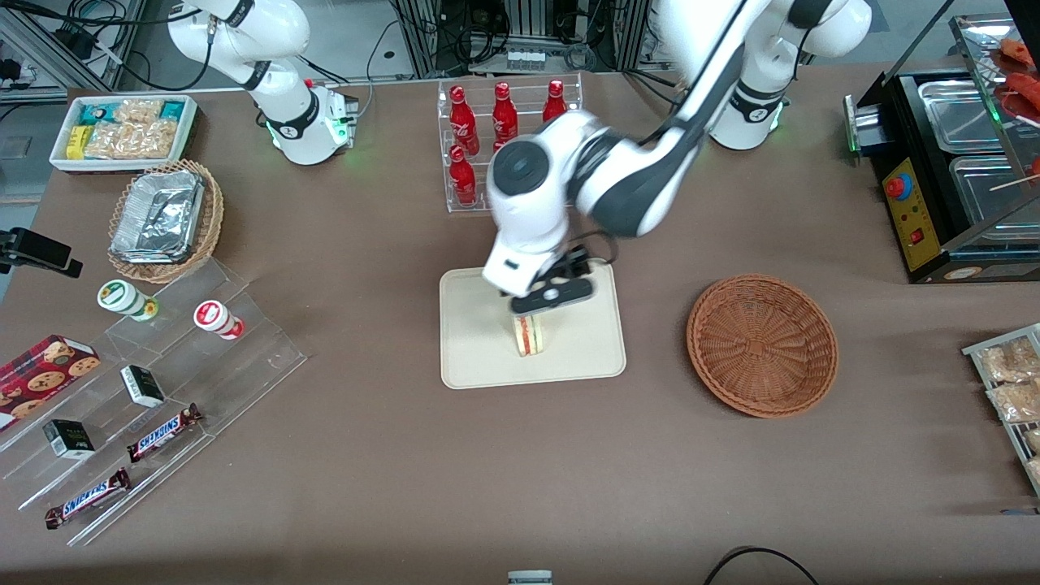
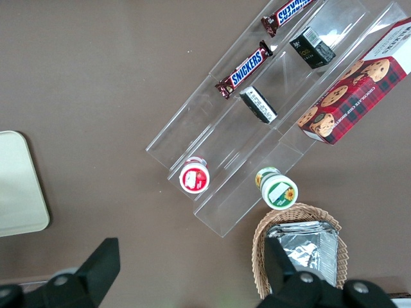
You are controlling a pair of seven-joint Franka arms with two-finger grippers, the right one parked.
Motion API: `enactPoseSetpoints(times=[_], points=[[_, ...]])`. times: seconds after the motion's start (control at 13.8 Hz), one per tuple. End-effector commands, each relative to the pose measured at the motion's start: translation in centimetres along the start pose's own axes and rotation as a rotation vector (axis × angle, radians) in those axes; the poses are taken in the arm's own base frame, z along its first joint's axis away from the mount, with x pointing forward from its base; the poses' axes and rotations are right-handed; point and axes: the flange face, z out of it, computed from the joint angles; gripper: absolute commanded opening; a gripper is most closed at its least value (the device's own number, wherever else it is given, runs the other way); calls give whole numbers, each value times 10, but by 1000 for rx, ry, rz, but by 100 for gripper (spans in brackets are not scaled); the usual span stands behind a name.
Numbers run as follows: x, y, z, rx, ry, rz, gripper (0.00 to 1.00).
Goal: Place sandwich from basket to tray
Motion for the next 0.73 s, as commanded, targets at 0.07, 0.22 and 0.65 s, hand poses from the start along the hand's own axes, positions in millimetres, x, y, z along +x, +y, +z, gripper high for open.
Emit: enactPoseSetpoints(times=[0.07, 0.22, 0.65], points=[[54, -107, -83, 6, -20, -56, 100], [83, -168, -111, 15, -59, -18, 100], [124, -316, -153, -35, -112, 186, 100]])
